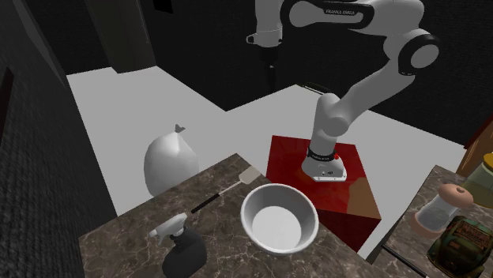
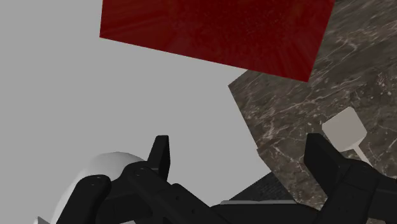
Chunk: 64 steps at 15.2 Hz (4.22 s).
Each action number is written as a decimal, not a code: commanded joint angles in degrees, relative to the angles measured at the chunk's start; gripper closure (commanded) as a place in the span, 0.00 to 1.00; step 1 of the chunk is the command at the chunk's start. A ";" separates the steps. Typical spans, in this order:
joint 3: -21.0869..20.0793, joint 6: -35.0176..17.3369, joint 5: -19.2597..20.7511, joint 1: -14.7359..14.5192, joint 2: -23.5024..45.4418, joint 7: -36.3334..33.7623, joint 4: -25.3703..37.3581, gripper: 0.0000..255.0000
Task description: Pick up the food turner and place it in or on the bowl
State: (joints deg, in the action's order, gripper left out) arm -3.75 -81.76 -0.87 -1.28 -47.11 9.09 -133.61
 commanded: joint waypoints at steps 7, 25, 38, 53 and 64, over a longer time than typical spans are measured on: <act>-3.84 -10.56 -3.25 -3.74 4.70 0.84 -4.19 0.00; -17.20 -40.82 -7.20 -12.84 29.29 2.76 -4.24 0.00; -22.86 -54.50 -1.33 -15.18 44.87 -0.14 -0.90 0.00; -22.94 -56.50 -0.33 -15.16 46.47 -0.87 -1.45 1.00; -22.75 -51.74 -2.23 -15.19 43.23 0.50 0.37 1.00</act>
State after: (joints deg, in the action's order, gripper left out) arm -26.58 -134.28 -2.83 -16.50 -3.39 9.31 -133.54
